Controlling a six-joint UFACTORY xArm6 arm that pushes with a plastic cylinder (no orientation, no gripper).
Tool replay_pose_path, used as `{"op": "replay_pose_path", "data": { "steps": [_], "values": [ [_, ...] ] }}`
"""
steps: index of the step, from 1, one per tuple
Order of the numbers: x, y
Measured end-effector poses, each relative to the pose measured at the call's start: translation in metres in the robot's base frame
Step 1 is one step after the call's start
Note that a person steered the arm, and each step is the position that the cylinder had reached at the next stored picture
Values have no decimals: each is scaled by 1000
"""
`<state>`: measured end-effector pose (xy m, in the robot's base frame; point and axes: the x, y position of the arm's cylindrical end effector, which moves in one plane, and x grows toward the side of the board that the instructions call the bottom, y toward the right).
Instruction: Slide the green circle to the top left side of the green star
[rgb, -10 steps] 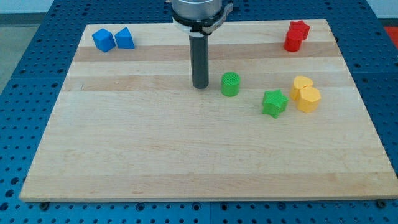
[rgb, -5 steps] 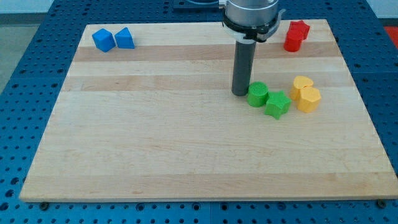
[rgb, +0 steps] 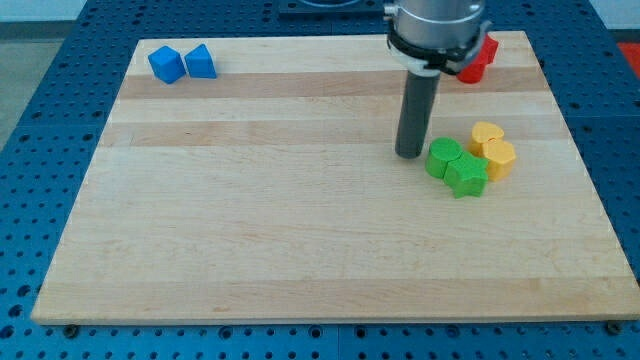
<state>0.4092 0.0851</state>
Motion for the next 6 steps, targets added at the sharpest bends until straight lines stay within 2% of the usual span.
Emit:
{"op": "replay_pose_path", "data": {
  "steps": [3,5,6],
  "values": [
    [-123,-8],
    [-204,32],
    [-218,52]
  ]
}}
